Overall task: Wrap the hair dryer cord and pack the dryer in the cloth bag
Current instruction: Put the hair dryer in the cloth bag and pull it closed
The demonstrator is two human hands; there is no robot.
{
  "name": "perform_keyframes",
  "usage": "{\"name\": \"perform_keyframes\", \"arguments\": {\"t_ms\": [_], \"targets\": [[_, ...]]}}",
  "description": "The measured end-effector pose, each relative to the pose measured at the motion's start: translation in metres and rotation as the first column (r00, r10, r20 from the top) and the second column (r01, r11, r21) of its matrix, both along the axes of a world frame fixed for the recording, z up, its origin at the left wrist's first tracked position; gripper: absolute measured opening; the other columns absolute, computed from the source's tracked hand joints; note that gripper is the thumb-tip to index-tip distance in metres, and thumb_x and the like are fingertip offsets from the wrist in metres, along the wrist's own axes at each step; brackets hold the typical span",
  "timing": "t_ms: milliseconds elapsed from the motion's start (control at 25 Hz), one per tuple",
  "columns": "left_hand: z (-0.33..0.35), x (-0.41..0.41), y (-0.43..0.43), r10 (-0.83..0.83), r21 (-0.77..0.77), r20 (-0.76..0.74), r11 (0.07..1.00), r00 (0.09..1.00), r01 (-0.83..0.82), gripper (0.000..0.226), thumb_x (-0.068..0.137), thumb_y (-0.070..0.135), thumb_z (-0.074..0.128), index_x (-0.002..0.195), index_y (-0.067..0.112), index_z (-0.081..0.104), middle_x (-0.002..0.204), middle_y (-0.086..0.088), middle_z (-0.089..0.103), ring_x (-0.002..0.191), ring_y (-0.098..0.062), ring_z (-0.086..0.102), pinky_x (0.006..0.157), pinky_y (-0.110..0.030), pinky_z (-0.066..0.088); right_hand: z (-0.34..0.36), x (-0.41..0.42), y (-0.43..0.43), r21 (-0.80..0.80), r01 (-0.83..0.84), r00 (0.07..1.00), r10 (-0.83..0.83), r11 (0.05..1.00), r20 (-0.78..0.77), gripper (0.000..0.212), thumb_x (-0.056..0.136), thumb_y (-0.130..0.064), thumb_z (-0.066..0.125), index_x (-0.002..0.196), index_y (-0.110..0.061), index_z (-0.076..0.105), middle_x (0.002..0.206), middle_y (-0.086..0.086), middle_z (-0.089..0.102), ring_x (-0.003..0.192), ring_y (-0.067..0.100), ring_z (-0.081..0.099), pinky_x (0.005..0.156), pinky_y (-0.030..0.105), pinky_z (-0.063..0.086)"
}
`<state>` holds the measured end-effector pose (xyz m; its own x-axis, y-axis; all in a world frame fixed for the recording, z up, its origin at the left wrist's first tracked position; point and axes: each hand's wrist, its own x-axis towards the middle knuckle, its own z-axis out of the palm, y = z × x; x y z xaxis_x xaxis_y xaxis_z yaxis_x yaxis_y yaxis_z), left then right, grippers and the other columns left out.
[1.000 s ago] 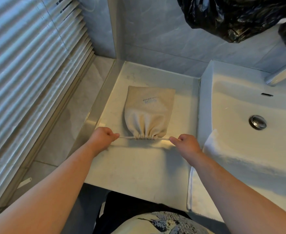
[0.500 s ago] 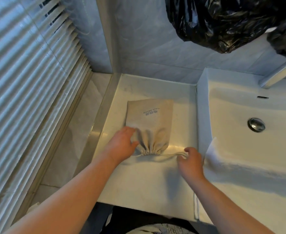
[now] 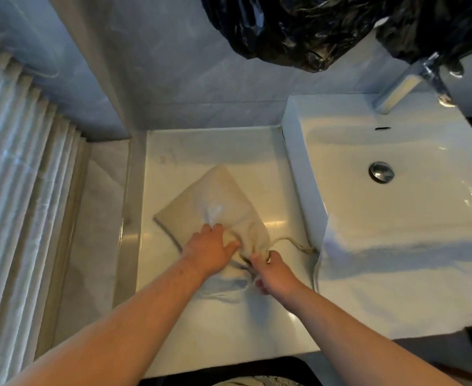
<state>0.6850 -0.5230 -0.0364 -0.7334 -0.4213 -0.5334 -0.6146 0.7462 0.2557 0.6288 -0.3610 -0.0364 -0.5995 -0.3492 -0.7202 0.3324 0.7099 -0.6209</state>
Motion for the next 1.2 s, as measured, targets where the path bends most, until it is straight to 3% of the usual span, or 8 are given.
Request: {"name": "perform_keyframes", "arguments": {"t_ms": [160, 280, 400, 480, 600, 680, 800, 1200], "targets": [[0.000, 0.015, -0.004, 0.156, 0.255, -0.149, 0.960, 0.977, -0.115, 0.038, 0.093, 0.049, 0.053, 0.098, 0.011, 0.061, 0.101, -0.014, 0.067, 0.099, -0.034, 0.065, 0.079, -0.034, 0.047, 0.002, -0.020, 0.000, 0.014, 0.287, 0.950, -0.283, 0.958, -0.127, 0.042, 0.082, -0.034, 0.063, 0.117, -0.013, 0.051, 0.116, 0.010, 0.064, 0.099, 0.028, 0.062, 0.089, 0.043, 0.052], [-0.009, 0.014, -0.055, 0.400, 0.107, -0.280, 0.916, 0.873, -0.385, 0.048, 0.085, 0.036, 0.066, 0.119, 0.004, 0.058, 0.118, -0.021, 0.061, 0.114, -0.039, 0.056, 0.095, -0.038, 0.044, 0.000, -0.029, 0.006, 0.042, 0.320, 0.946, -0.317, 0.946, -0.063, 0.040, 0.089, -0.039, 0.057, 0.120, -0.013, 0.055, 0.119, 0.006, 0.061, 0.100, 0.022, 0.058, 0.087, 0.037, 0.047], [-0.022, 0.010, -0.090, 0.746, 0.384, -0.049, 0.628, 0.664, -0.677, 0.067, 0.074, 0.046, 0.072, 0.122, 0.002, 0.057, 0.120, -0.020, 0.064, 0.110, -0.037, 0.062, 0.097, -0.044, 0.051, -0.005, -0.030, 0.005, -0.004, 0.365, 0.927, -0.363, 0.931, 0.090, 0.040, 0.087, -0.047, 0.058, 0.111, -0.015, 0.062, 0.108, 0.003, 0.065, 0.095, 0.019, 0.059, 0.086, 0.038, 0.048], [-0.028, 0.010, -0.090, 0.830, 0.534, 0.044, 0.452, 0.557, -0.715, 0.046, 0.081, 0.035, 0.072, 0.113, 0.004, 0.062, 0.111, -0.017, 0.070, 0.097, -0.033, 0.068, 0.090, -0.044, 0.055, -0.010, -0.032, 0.007, -0.059, 0.428, 0.890, -0.408, 0.902, 0.203, 0.041, 0.082, -0.046, 0.067, 0.110, -0.016, 0.064, 0.109, 0.005, 0.069, 0.100, 0.023, 0.063, 0.092, 0.040, 0.050], [-0.034, 0.018, -0.092, 0.820, 0.552, 0.022, 0.468, 0.572, -0.691, 0.018, 0.090, 0.020, 0.067, 0.102, 0.007, 0.065, 0.103, -0.017, 0.072, 0.081, -0.027, 0.068, 0.076, -0.036, 0.056, -0.016, -0.031, 0.008, -0.130, 0.480, 0.826, -0.396, 0.868, 0.401, 0.054, 0.069, -0.043, 0.081, 0.114, -0.017, 0.064, 0.114, 0.006, 0.072, 0.107, 0.027, 0.065, 0.100, 0.048, 0.048], [-0.033, 0.022, -0.093, 0.826, 0.621, 0.066, 0.405, 0.560, -0.671, 0.016, 0.093, 0.015, 0.063, 0.104, 0.004, 0.065, 0.100, -0.018, 0.073, 0.076, -0.024, 0.068, 0.067, -0.032, 0.054, -0.016, -0.033, 0.006, -0.154, 0.502, 0.802, -0.392, 0.851, 0.450, 0.065, 0.060, -0.044, 0.084, 0.116, -0.019, 0.063, 0.116, 0.005, 0.071, 0.109, 0.026, 0.064, 0.100, 0.046, 0.048], [-0.011, 0.022, -0.081, 0.866, 0.730, 0.116, 0.258, 0.486, -0.633, 0.019, 0.098, 0.014, 0.057, 0.111, 0.002, 0.061, 0.096, -0.017, 0.071, 0.079, -0.028, 0.068, 0.070, -0.035, 0.056, -0.004, -0.038, 0.007, -0.230, 0.527, 0.798, -0.384, 0.818, 0.464, 0.054, 0.070, -0.038, 0.079, 0.118, -0.019, 0.062, 0.112, 0.004, 0.072, 0.106, 0.024, 0.065, 0.089, 0.038, 0.053], [0.109, -0.005, 0.017, 0.857, 0.784, -0.274, 0.461, 0.436, -0.415, 0.025, 0.096, 0.037, 0.058, 0.096, 0.013, 0.064, 0.090, -0.010, 0.071, 0.084, -0.028, 0.067, 0.078, -0.049, 0.058, 0.086, -0.071, 0.100, -0.629, 0.471, 0.882, -0.315, 0.619, 0.351, 0.055, 0.073, -0.026, 0.074, 0.123, -0.009, 0.060, 0.117, 0.014, 0.070, 0.109, 0.026, 0.066, 0.088, 0.037, 0.053]]}}
